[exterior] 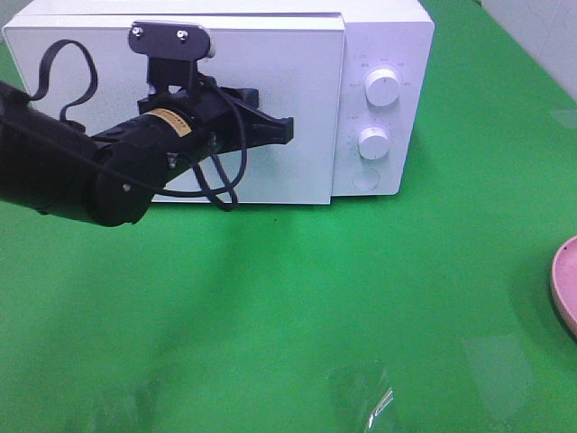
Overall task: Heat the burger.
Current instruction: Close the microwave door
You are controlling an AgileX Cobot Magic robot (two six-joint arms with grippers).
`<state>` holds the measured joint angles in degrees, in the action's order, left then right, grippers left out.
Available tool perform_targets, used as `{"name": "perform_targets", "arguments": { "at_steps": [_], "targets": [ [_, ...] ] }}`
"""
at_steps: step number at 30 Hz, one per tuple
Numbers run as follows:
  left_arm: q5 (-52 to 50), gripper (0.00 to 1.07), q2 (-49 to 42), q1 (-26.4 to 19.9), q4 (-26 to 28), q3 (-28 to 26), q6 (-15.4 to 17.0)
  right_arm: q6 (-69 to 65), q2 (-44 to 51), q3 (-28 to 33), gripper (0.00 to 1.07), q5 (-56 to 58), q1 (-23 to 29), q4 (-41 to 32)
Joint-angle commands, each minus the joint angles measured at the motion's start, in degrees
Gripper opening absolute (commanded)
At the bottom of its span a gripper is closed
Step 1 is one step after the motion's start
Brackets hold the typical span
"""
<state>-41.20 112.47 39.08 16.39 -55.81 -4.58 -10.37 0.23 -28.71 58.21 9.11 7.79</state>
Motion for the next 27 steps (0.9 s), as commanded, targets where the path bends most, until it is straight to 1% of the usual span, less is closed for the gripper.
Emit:
{"name": "perform_targets", "arguments": {
  "at_steps": [1, 2, 3, 5, 8, 9, 10, 11, 12, 13, 18, 20, 21, 22, 23, 24, 25, 26, 27],
  "targets": [
    [-0.46, 0.0, 1.26, -0.29, 3.38, -3.61, -1.15, 0.34, 1.55, 0.0, 0.76, -0.57, -0.17, 0.23],
    [-0.06, 0.0, 2.29, 0.29, 3.5, -5.56, -1.89, 0.34, 1.55, 0.0, 0.76, -0.57, -0.17, 0.23],
    [-0.06, 0.0, 2.29, 0.29, 3.5, -5.56, -1.89, 0.34, 1.55, 0.0, 0.76, -0.57, -0.17, 0.23],
    [0.74, 0.0, 4.07, 0.63, 3.9, -8.71, -2.23, 0.34, 1.55, 0.0, 0.76, -0.57, -0.17, 0.23],
    [1.43, 0.0, 4.93, 0.57, 5.1, -10.08, -2.41, 0.34, 1.55, 0.0, 0.76, -0.57, -0.17, 0.23],
    [1.49, 0.0, 5.56, 0.57, 6.76, -11.12, -3.78, 0.34, 1.55, 0.0, 0.76, -0.57, -0.17, 0.23],
    [1.49, 0.0, 5.56, 0.57, 6.76, -11.12, -3.78, 0.34, 1.55, 0.0, 0.76, -0.57, -0.17, 0.23],
    [1.55, 0.0, 5.9, 0.57, 8.82, -12.03, -5.1, 0.34, 1.55, 0.0, 0.76, -0.57, -0.17, 0.23],
    [1.55, 0.0, 5.9, 0.57, 8.82, -12.03, -5.1, 0.34, 1.55, 0.0, 0.76, -0.57, -0.17, 0.23],
    [1.55, 0.0, 5.84, 0.57, 9.97, -12.09, -6.19, 0.34, 1.55, 0.0, 0.76, -0.57, -0.17, 0.23],
    [4.98, 0.0, 4.98, 1.03, 9.85, -11.92, -6.47, 0.34, 1.55, 0.0, 0.76, -0.57, -0.17, 0.23],
    [13.01, 0.0, 3.44, 2.29, 9.85, -11.92, -6.47, 0.34, 1.55, 0.0, 0.76, -0.57, -0.17, 0.23],
    [13.01, 0.0, 3.44, 2.29, 9.85, -11.92, -6.47, 0.34, 1.55, 0.0, 0.76, -0.57, -0.17, 0.23],
    [16.1, 0.0, 2.58, 3.04, 9.85, -11.92, -6.53, 0.34, 1.55, 0.0, 0.76, -0.57, -0.17, 0.23],
    [16.1, 0.0, 2.58, 3.04, 9.85, -11.92, -6.53, 0.34, 1.55, 0.0, 0.76, -0.57, -0.17, 0.23],
    [19.19, 0.0, 1.83, 3.78, 9.85, -11.92, -6.93, 0.34, 1.55, 0.0, 0.76, -0.57, -0.17, 0.23],
    [19.19, 0.0, 1.83, 3.78, 9.85, -11.92, -6.93, 0.34, 1.55, 0.0, 0.76, -0.57, -0.17, 0.23],
    [22.46, 0.0, 1.09, 4.53, 9.85, -11.92, -7.73, 0.34, 1.55, 0.0, 0.76, -0.57, -0.17, 0.23],
    [22.46, 0.0, 1.09, 4.53, 9.85, -11.92, -7.73, 0.34, 1.55, 0.0, 0.76, -0.57, -0.17, 0.23]
  ]
}}
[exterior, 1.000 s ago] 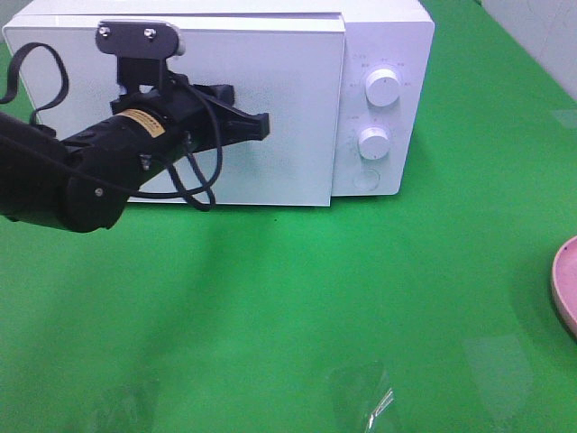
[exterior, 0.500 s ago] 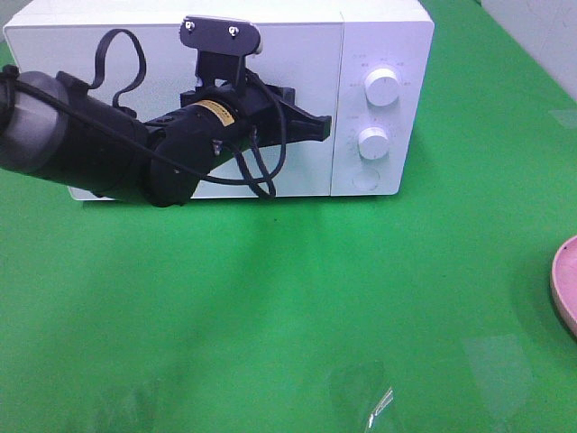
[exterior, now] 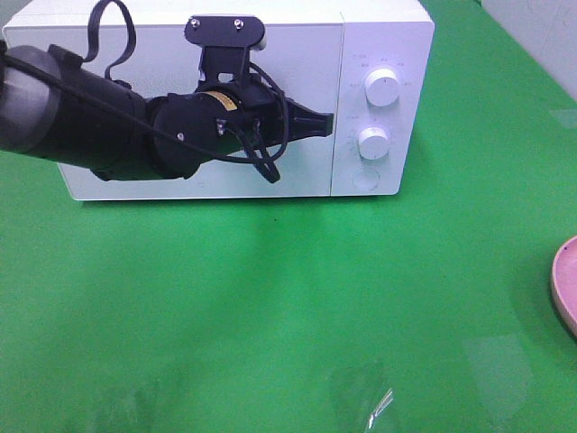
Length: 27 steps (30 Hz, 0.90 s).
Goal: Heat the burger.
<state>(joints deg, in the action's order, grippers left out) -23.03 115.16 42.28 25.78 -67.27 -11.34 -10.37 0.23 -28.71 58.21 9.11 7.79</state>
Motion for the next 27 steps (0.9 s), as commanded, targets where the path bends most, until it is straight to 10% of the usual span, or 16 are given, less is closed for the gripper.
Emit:
{"name": "perform_targets", "arguments": {
  "at_steps": [1, 9, 10, 11, 15, 27],
  "targets": [
    [8.14, 0.02, -2.41, 2.12, 0.46, -0.46, -1.89, 0.34, 1.55, 0.0, 0.76, -0.57, -0.17, 0.23],
    [25.32, 0.27, -4.93, 2.69, 0.46, -0.46, -2.12, 0.34, 1.55, 0.0, 0.76, -0.57, -0.17, 0.23],
    [28.53, 0.37, -5.21, 2.69, 0.23, -0.46, -2.12, 0.34, 1.55, 0.0, 0.76, -0.57, -0.17, 0.23],
    [36.78, 0.74, -6.3, 2.69, 0.06, -0.46, -2.12, 0.34, 1.55, 0.0, 0.76, -0.57, -0.17, 0.23],
    [44.35, 1.02, -7.16, 2.69, -0.4, -0.46, -2.06, 0.34, 1.55, 0.0, 0.76, -0.57, -0.17, 0.23],
    [70.82, 1.0, -13.69, 2.29, -6.53, -0.46, -2.06, 0.34, 1.55, 0.0, 0.76, -0.57, -0.17, 0.29]
  ]
}}
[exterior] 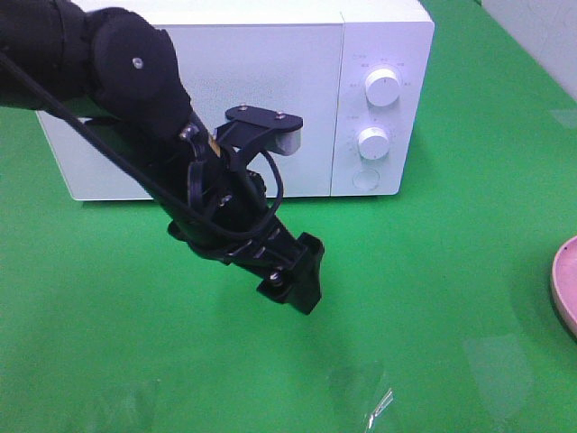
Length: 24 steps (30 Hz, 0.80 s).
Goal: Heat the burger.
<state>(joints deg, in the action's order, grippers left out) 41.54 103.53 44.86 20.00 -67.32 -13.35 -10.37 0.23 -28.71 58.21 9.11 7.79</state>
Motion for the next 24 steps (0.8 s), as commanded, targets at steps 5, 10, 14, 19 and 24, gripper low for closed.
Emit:
{"name": "perform_targets", "arguments": {
  "at_steps": [5, 10, 14, 19, 24],
  "targets": [
    [11.06, 1.0, -3.9, -0.86, -2.18, -0.4, 2.75, 0.34, 1.55, 0.0, 0.76, -0.57, -0.17, 0.29],
    [16.9, 1.0, -5.5, -4.53, -3.04, -0.4, 4.18, 0.34, 1.55, 0.0, 0.76, -0.57, -0.17, 0.29],
    [22.52, 1.0, -9.0, -11.12, -2.98, -0.4, 4.18, 0.34, 1.55, 0.0, 0.76, -0.57, -0.17, 0.29],
    [24.58, 1.0, -12.43, -16.04, -3.15, -0.4, 4.18, 0.34, 1.55, 0.0, 0.76, -0.57, -0.17, 0.29],
    [27.27, 1.0, -17.65, -24.06, -3.09, -0.4, 4.18, 0.34, 1.55, 0.0, 0.76, -0.57, -0.17, 0.29]
  ]
}}
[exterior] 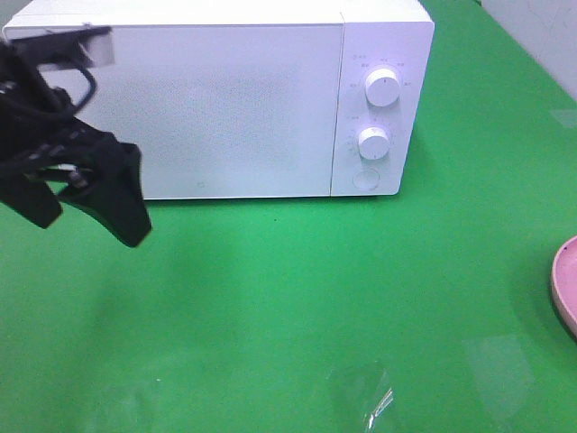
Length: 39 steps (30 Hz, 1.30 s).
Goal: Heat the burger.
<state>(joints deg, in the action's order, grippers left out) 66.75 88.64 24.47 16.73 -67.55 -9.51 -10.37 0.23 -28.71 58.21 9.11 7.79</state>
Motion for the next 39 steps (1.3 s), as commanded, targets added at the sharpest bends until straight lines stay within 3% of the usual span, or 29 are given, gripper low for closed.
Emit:
{"name": "perform_targets", "arguments": {
  "at_steps": [1, 2, 3, 4, 5, 6, 7, 9, 10, 11, 14, 15, 25, 28, 31, 33, 39],
  "targets": [
    [2.06, 1.0, -2.75, -3.67, 0.17, -0.17, 0.34, 0.34, 1.55, 0.0, 0.76, -0.57, -0.17, 0.29],
    [3.27, 1.0, -4.93, -7.51, -0.06, -0.17, 0.29, 0.34, 1.55, 0.0, 0.76, -0.57, -0.17, 0.29],
    [3.27, 1.0, -4.93, -7.51, -0.06, -0.17, 0.29, 0.34, 1.55, 0.0, 0.76, -0.57, -0.17, 0.29],
    [4.64, 1.0, -6.7, -10.77, -0.29, -0.17, 0.0, 0.34, 1.55, 0.0, 0.76, -0.57, -0.17, 0.29],
    [4.64, 1.0, -6.7, -10.77, -0.29, -0.17, 0.0, 0.34, 1.55, 0.0, 0.76, -0.57, -0.17, 0.29],
    [5.84, 1.0, -8.82, -14.73, -0.86, -0.17, -0.11, 0.34, 1.55, 0.0, 0.76, -0.57, -0.17, 0.29],
    [5.84, 1.0, -8.82, -14.73, -0.86, -0.17, -0.11, 0.34, 1.55, 0.0, 0.76, -0.57, -0.17, 0.29],
    [6.42, 1.0, -13.24, -22.4, -1.72, 0.11, -0.8, 0.34, 1.55, 0.0, 0.76, -0.57, -0.17, 0.29],
    [6.42, 1.0, -13.24, -22.4, -1.72, 0.11, -0.8, 0.34, 1.55, 0.0, 0.76, -0.57, -0.17, 0.29],
    [6.42, 1.0, -15.81, -26.47, -1.72, 1.38, -1.43, 0.34, 1.55, 0.0, 0.76, -0.57, -0.17, 0.29],
    [6.42, 1.0, -16.9, -27.96, -1.89, 2.23, -1.78, 0.34, 1.55, 0.0, 0.76, -0.57, -0.17, 0.29],
    [5.04, 1.0, -20.91, -31.28, -2.81, 6.3, -1.38, 0.34, 1.55, 0.0, 0.76, -0.57, -0.17, 0.29],
    [-2.58, 1.0, -36.55, -31.74, -7.1, 22.23, -0.74, 0.34, 1.55, 0.0, 0.76, -0.57, -0.17, 0.29],
    [-6.76, 1.0, -44.35, -31.74, -9.45, 28.99, 2.23, 0.34, 1.55, 0.0, 0.76, -0.57, -0.17, 0.29],
    [-8.37, 1.0, -48.24, -31.74, -10.37, 31.63, 3.04, 0.34, 1.55, 0.0, 0.76, -0.57, -0.17, 0.29],
    [-10.43, 1.0, -56.15, -31.74, -10.26, 35.7, 2.98, 0.34, 1.55, 0.0, 0.76, -0.57, -0.17, 0.29],
    [-12.43, 1.0, -63.88, -31.74, -9.91, 37.3, 2.98, 0.34, 1.55, 0.0, 0.76, -0.57, -0.17, 0.29]
  ]
}}
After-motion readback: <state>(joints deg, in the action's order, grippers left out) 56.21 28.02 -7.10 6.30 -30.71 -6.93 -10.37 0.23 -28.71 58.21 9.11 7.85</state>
